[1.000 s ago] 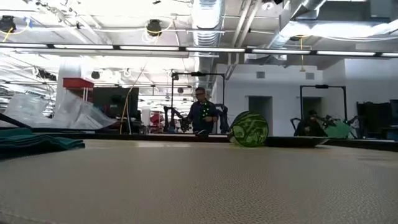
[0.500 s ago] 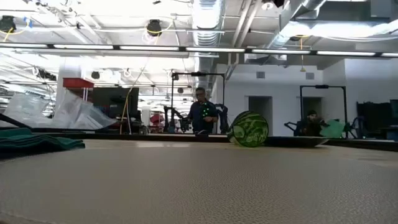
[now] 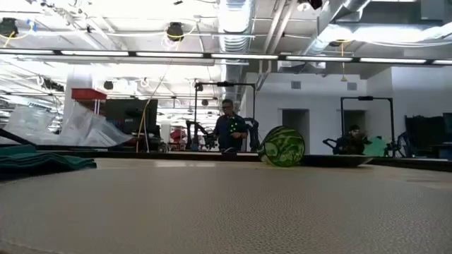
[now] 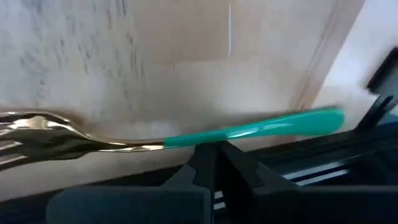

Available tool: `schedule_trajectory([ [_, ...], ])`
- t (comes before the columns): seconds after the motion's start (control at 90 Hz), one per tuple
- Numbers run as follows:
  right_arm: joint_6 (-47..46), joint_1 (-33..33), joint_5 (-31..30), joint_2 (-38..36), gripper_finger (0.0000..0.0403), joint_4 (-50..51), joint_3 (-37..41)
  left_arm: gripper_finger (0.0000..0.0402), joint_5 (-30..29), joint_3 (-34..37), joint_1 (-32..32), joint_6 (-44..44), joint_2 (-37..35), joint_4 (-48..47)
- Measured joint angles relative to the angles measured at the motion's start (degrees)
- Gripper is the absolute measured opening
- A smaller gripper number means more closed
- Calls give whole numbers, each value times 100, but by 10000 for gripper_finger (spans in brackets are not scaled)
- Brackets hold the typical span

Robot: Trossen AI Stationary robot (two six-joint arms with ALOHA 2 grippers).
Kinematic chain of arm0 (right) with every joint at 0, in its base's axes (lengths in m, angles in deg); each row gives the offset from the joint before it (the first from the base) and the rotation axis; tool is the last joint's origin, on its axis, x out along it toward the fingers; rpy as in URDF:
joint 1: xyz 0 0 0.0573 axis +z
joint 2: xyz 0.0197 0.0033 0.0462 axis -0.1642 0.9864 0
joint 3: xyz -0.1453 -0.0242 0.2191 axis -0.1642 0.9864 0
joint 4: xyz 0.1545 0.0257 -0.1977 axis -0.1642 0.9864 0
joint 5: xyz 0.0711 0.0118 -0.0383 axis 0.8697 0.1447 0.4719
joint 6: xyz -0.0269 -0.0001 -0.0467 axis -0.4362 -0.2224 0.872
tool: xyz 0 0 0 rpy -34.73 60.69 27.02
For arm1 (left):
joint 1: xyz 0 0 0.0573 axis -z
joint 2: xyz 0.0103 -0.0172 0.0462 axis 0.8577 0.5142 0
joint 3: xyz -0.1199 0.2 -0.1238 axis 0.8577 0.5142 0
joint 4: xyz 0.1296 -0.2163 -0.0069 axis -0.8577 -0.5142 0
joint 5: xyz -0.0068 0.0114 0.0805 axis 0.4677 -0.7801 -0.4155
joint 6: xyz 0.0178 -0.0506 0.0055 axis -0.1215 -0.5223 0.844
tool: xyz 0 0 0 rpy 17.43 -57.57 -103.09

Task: Set table place
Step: Put the green fork on the green table napkin

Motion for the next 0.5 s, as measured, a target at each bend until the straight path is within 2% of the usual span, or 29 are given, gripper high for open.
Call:
schedule_trajectory([
  [0.5, -2, 2, -1, 33, 102, -13, 0, 0, -70, 7, -431, 461, 9, -31],
])
